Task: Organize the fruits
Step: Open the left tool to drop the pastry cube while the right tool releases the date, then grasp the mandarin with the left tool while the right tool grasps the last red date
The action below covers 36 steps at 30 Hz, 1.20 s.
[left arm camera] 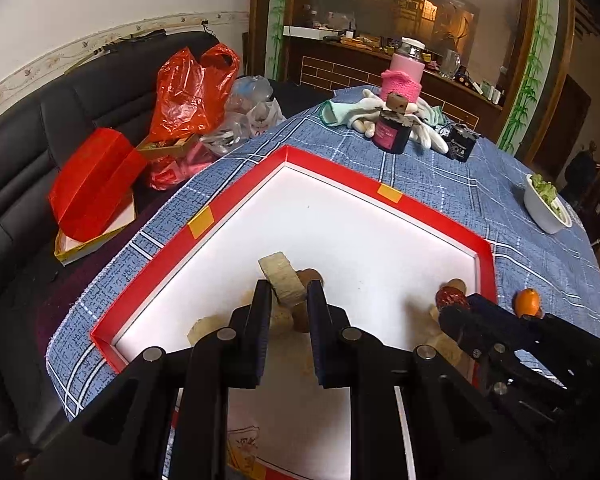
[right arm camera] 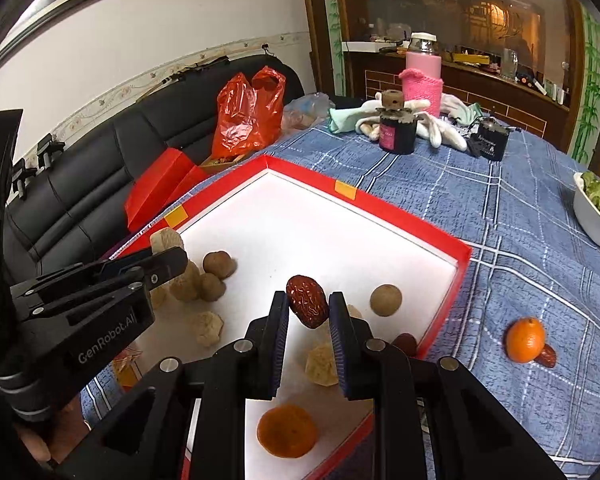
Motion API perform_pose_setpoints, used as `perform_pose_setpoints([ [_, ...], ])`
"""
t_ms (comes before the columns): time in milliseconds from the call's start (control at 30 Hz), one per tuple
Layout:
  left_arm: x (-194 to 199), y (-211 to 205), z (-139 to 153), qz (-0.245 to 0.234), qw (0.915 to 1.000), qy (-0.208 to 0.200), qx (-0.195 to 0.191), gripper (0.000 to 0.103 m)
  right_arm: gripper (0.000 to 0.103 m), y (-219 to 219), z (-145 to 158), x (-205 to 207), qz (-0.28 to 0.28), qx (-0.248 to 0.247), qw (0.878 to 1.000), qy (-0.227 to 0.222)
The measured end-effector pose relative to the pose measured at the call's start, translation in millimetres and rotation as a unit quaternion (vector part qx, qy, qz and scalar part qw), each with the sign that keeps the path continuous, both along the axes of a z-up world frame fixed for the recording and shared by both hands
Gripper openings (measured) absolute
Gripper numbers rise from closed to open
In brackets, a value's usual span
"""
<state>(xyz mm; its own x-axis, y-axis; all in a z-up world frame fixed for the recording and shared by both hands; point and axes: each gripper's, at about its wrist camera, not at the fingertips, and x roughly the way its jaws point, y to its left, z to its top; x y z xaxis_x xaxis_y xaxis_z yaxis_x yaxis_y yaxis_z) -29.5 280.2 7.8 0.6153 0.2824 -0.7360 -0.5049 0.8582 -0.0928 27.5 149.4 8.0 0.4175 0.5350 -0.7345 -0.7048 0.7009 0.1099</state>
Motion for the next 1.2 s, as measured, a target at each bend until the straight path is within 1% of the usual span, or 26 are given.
perform_pose_setpoints([
  [300, 2.7, 6.3, -3.5, 0.010, 0.9999, 0.008, 0.003, 0.016, 0.020, 5.2, -2.6, -0.6, 0.004, 0.001, 1.000, 0.004],
  [400, 4.4, 7.2, -6.2, 0.012, 0.9998, 0.016, 0.007, 0.016, 0.021, 7.8, -6.5, 0.7, 0.006, -0.004, 1.000, 0.011],
  [467, 3.3, 8.8, -7.5, 0.023, 0.9995, 0.020, 0.010, 0.016, 0.021, 9.1, -8.6, 1.0, 0.008, -0.006, 1.000, 0.013],
  [500, 2.7, 10.6, -8.4, 0.032, 0.9992, 0.023, 0.011, 0.019, 0.021, 9.1, -9.0, 0.5, 0.008, -0.007, 1.000, 0.014],
  [533, 3.2, 12.8, -9.9, 0.038, 0.9987, 0.031, 0.010, 0.030, 0.021, 9.6, -9.8, 0.5, 0.008, -0.008, 1.000, 0.016],
  [567, 3.4, 15.0, -11.5, 0.044, 0.9983, 0.039, 0.006, 0.041, 0.025, 9.5, -10.6, 0.9, 0.008, -0.011, 1.000, 0.021],
  [600, 2.5, 16.9, -12.5, 0.049, 0.9978, 0.045, 0.002, 0.063, 0.028, 8.4, -10.4, 0.8, 0.008, -0.010, 1.000, 0.021],
  [633, 0.1, 17.3, -11.9, 0.056, 0.9976, 0.042, 0.003, 0.072, 0.032, 6.7, -9.6, 0.5, 0.007, -0.008, 1.000, 0.019],
  [667, -4.1, 16.7, -9.7, 0.063, 0.9975, 0.031, 0.008, 0.073, 0.033, 3.2, -7.5, -0.3, 0.005, -0.005, 1.000, 0.017],
  [733, -7.4, 13.6, -6.5, 0.069, 0.9971, 0.026, 0.016, 0.073, 0.036, -4.4, -2.3, -2.1, -0.001, 0.004, 1.000, 0.013],
  [767, -7.4, 12.0, -5.0, 0.067, 0.9973, 0.025, 0.017, 0.073, 0.038, -13.0, 2.4, -3.5, -0.004, 0.012, 1.000, 0.008],
  [833, -8.6, 5.8, 0.2, 0.057, 0.9980, 0.018, 0.020, 0.073, 0.039, -27.2, 7.7, -4.6, -0.011, 0.016, 1.000, -0.003],
  [933, -11.2, -7.8, 10.0, 0.044, 0.9986, -0.002, 0.030, 0.073, 0.040, -65.0, 13.9, -0.1, -0.039, 0.017, 0.999, -0.020],
  [1000, -11.3, -19.1, 15.8, 0.029, 0.9989, -0.017, 0.033, 0.073, 0.040, -100.1, 14.5, 9.3, -0.069, 0.013, 0.997, -0.024],
  [1067, -9.1, -36.1, 20.9, 0.006, 0.9990, -0.029, 0.035, 0.073, 0.040, -131.1, 9.5, 22.8, -0.100, -0.002, 0.995, -0.022],
  [1133, -5.2, -52.5, 23.5, -0.020, 0.9985, -0.034, 0.039, 0.073, 0.041, -163.5, -2.3, 39.6, -0.127, -0.022, 0.992, -0.009],
  [1200, -0.5, -69.5, 23.9, -0.043, 0.9974, -0.031, 0.048, 0.073, 0.040, -183.0, -12.1, 55.5, -0.138, -0.032, 0.990, 0.004],
])
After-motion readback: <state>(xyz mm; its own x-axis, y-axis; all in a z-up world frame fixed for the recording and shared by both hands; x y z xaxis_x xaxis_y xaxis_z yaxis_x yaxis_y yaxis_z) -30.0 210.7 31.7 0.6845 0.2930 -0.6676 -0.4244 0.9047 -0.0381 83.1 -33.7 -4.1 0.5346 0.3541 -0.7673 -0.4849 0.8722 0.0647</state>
